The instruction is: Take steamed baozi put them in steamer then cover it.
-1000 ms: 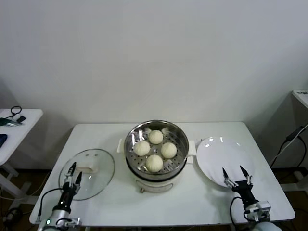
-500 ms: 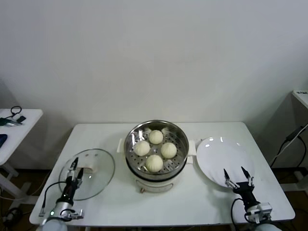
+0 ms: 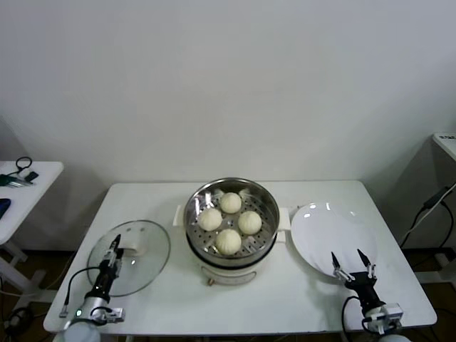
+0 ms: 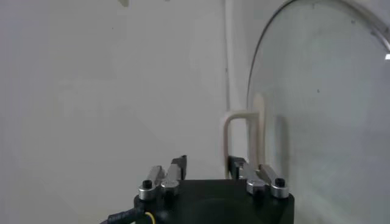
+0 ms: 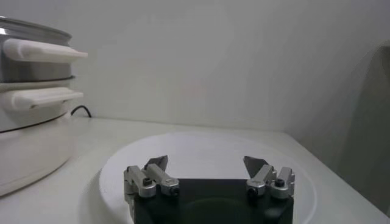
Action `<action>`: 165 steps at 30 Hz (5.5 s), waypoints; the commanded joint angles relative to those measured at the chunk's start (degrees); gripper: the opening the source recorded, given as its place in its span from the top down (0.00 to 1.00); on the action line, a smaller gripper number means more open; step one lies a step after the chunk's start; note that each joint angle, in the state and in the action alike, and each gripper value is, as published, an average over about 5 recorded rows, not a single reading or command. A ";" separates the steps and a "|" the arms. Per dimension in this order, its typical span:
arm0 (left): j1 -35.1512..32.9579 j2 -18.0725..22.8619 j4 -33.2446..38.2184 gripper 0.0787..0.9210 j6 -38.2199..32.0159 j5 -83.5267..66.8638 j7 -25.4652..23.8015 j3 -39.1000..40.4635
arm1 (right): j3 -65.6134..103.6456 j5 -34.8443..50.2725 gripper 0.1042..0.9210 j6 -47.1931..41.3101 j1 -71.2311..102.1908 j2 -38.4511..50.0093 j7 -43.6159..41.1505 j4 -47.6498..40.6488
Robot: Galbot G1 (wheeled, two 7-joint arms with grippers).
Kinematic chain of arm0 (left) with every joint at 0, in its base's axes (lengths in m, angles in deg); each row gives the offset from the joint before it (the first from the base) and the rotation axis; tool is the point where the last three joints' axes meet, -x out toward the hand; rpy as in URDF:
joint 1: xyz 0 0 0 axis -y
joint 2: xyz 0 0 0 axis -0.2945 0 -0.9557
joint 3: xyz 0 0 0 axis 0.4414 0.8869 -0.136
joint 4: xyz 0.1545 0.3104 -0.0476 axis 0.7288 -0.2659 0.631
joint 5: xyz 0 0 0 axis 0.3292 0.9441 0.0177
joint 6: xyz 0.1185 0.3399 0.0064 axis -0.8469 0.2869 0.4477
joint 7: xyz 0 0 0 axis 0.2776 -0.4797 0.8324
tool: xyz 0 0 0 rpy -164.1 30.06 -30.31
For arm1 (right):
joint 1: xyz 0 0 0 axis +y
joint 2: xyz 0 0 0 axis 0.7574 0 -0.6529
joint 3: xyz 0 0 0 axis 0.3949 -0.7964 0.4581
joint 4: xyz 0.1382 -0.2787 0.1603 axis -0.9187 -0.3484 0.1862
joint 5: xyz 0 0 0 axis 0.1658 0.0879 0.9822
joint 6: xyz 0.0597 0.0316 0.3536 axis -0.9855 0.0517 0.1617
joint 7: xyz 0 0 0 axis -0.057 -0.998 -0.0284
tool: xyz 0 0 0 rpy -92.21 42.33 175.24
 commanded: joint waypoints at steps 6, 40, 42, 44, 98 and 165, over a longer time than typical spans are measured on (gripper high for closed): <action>0.45 0.31 -0.19 0.73 -0.22 0.58 -0.03 0.00 | 0.68 -0.02 0.12 0.04 0.05 -0.03 0.06 0.29; -6.49 -13.25 48.63 0.94 33.55 -19.59 -24.37 6.14 | 0.15 -1.33 0.12 -1.85 -1.81 1.62 0.76 0.20; -5.28 -13.27 50.31 0.94 36.45 -18.57 -26.27 9.44 | -0.21 -1.39 0.12 -1.74 -2.12 1.49 0.67 0.04; -3.51 -12.89 51.16 0.94 39.35 -17.11 -27.71 13.08 | -0.49 -1.56 0.12 -1.63 -2.44 1.26 0.57 -0.09; 13.89 14.15 30.48 0.94 50.61 15.22 -39.05 46.81 | -1.26 -2.00 0.12 1.60 -5.42 2.16 0.76 -2.95; -3.06 1.14 51.36 0.12 33.00 -23.23 -15.73 35.29 | -2.64 -1.70 0.12 2.30 -4.65 0.89 3.87 -0.01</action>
